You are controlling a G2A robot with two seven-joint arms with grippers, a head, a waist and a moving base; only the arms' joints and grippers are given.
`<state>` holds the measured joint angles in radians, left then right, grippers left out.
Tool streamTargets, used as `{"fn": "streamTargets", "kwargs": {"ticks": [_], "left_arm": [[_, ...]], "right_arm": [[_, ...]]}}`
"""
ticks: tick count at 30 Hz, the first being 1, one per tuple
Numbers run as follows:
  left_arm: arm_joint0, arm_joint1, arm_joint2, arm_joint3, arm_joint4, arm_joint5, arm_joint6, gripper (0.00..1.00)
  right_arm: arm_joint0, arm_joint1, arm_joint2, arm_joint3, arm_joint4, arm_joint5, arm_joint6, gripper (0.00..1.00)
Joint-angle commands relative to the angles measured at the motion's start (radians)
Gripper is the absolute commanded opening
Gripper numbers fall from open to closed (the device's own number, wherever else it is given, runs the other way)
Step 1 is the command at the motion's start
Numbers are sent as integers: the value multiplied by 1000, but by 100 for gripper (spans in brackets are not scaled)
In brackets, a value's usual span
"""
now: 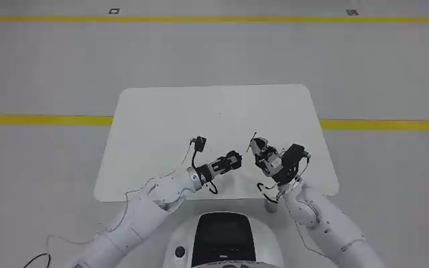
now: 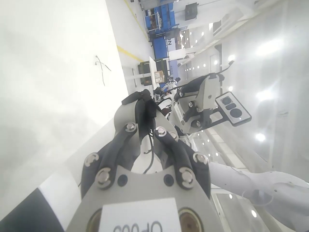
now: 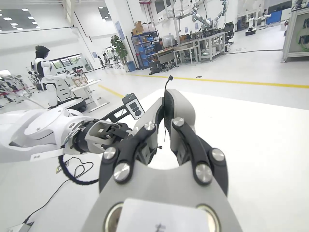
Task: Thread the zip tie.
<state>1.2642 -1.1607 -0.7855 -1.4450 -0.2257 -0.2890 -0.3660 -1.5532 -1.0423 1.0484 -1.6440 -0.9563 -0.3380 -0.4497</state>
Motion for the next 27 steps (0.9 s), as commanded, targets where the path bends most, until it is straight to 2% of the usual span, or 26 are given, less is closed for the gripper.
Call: {"fn": "streamTargets", "kwargs": {"ticks": [1,6,15,19,21,27], "left_arm": [[9,2,-11,-1,-2,-12,12,0],[34,11,-43,-14,11,-51,18,0],[56,20,-77,-48,83,-51,-8,0],[56,22,-83,-38,97,-51,-32,0],[56,22,-83,-38,97,-51,-32,0],[56,22,-83,-38,97,-51,-32,0]], "right_arm": [[-11,0,6,-6,-3,-2,-16,0],[-24,1,5,8,-30,-2,-49,0],[14,7,-68,46,-19,-2,-87,0],[44,22,-105,69,-14,-2,-136,0],[38,31,-91,68,-12,-2,-163,0],[38,31,-91,68,-12,-2,-163,0]]}}
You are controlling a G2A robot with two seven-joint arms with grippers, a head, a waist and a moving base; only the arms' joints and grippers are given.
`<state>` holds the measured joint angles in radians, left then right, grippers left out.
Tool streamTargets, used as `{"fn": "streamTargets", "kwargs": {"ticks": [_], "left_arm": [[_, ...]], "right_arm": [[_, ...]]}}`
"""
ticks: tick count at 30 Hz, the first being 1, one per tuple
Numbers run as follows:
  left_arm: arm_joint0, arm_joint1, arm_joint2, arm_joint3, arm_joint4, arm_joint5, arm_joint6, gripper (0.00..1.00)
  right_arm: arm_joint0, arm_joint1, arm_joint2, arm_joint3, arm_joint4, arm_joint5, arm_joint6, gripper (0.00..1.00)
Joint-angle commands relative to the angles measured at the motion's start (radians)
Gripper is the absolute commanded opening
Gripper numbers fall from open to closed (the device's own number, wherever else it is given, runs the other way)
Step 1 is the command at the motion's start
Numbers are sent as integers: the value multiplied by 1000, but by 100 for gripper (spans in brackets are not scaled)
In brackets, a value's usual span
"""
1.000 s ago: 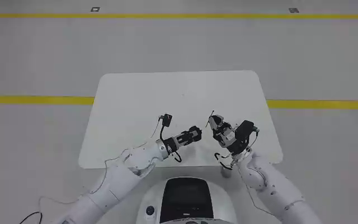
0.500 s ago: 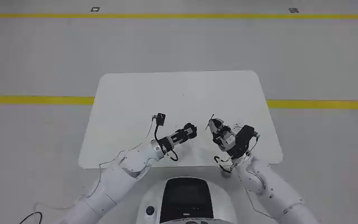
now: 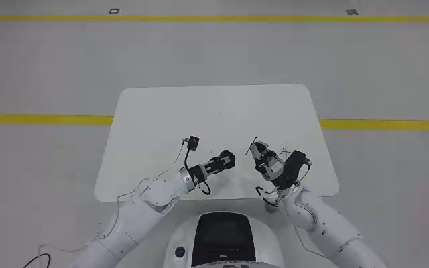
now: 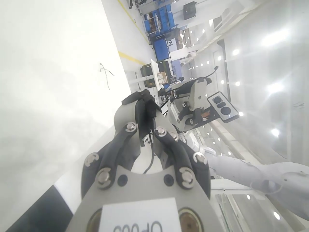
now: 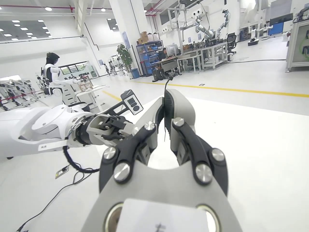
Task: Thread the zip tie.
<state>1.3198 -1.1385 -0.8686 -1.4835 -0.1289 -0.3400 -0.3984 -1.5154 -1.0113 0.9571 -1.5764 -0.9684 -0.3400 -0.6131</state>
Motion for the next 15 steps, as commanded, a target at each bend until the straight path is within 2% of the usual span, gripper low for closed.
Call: {"fn": "streamTargets", "kwargs": {"ticks": [1,8,15], "left_arm": [[0,0,0,0,0,0,0,0],[0,0,0,0,0,0,0,0],[0,0,0,0,0,0,0,0]], "right_arm": [[0,0,0,0,0,0,0,0],[7,-19,-12,2,-5,22,-58,0],[60,-59,-80,87,-6,17,-116,0]]}}
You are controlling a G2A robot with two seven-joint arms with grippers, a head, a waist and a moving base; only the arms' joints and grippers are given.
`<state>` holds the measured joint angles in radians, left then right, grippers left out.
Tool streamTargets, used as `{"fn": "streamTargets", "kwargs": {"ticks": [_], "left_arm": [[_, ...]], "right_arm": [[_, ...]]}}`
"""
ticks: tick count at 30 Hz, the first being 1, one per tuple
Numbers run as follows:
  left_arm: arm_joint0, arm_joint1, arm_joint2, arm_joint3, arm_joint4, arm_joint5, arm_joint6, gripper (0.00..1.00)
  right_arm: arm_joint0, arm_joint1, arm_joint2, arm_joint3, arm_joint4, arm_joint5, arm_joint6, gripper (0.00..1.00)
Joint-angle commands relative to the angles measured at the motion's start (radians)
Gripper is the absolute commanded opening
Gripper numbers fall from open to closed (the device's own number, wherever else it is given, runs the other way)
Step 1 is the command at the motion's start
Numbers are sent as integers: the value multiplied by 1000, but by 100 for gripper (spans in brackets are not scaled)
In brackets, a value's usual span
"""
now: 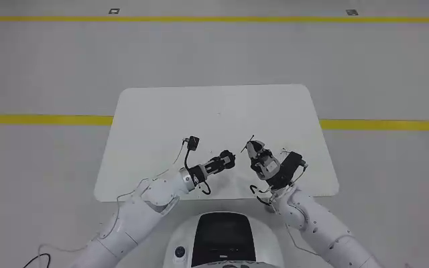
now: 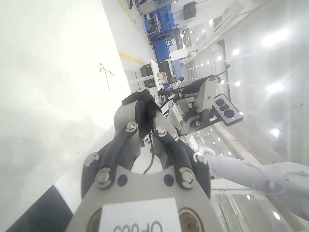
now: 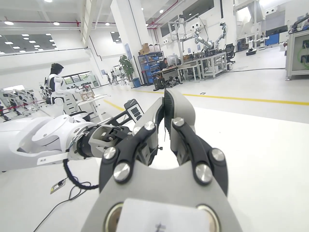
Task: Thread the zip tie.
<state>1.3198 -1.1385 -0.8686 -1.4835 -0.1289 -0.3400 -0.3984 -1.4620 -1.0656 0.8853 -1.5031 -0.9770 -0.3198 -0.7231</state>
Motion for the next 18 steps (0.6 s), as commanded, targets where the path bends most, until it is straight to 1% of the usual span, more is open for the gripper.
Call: {"fn": "streamTargets", "kwargs": {"ticks": [1,4,5,13,15,18], "left_arm": [[0,0,0,0,0,0,0,0],[0,0,0,0,0,0,0,0],[0,0,0,0,0,0,0,0],[0,0,0,0,0,0,0,0],[0,0,0,0,0,0,0,0],[0,0,0,0,0,0,0,0]], "right_arm": [[14,-11,-18,30,1,-5,-15,0],[29,-23,-33,62,-9,-5,-29,0],[31,-27,-38,66,-10,-14,-38,0],[31,-27,-38,66,-10,-14,-38,0],[26,-29,-32,51,-8,-6,-17,0],[18,-31,-24,42,-6,-11,-2,0]]}}
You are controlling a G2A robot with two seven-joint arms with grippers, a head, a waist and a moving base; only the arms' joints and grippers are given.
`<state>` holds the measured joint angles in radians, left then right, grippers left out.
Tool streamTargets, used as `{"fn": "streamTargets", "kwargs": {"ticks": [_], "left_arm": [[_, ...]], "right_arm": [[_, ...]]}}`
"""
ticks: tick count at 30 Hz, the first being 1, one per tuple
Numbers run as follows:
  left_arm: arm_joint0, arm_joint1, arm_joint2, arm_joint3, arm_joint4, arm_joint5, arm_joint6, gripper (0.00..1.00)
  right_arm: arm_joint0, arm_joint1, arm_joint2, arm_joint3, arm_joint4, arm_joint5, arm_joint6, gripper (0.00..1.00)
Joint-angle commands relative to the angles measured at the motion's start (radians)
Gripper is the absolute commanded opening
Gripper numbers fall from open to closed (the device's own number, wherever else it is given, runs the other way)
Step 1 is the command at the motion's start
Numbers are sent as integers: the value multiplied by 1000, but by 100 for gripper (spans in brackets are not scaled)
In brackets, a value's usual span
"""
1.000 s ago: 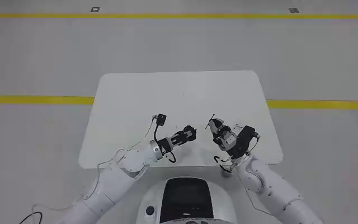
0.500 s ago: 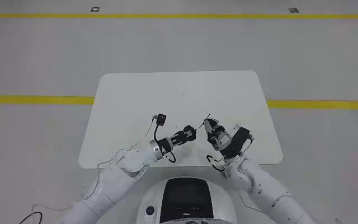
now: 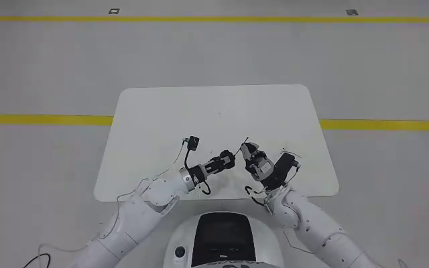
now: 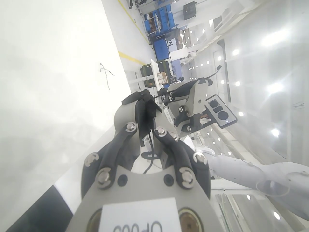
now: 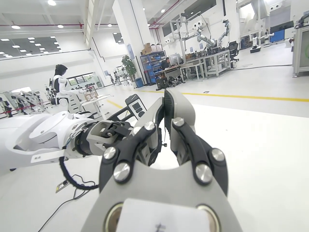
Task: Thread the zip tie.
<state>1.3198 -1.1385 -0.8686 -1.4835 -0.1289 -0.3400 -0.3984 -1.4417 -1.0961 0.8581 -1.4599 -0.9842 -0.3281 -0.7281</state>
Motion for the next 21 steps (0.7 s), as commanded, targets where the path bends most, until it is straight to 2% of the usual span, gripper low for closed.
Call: {"fn": "streamTargets", "kwargs": {"ticks": [1,21], "left_arm": [[0,0,0,0,0,0,0,0],[0,0,0,0,0,0,0,0]], "right_arm": [[-4,-2,5,-1,1,-5,6,0],[-24,-15,36,-12,-31,-12,35,0]]}}
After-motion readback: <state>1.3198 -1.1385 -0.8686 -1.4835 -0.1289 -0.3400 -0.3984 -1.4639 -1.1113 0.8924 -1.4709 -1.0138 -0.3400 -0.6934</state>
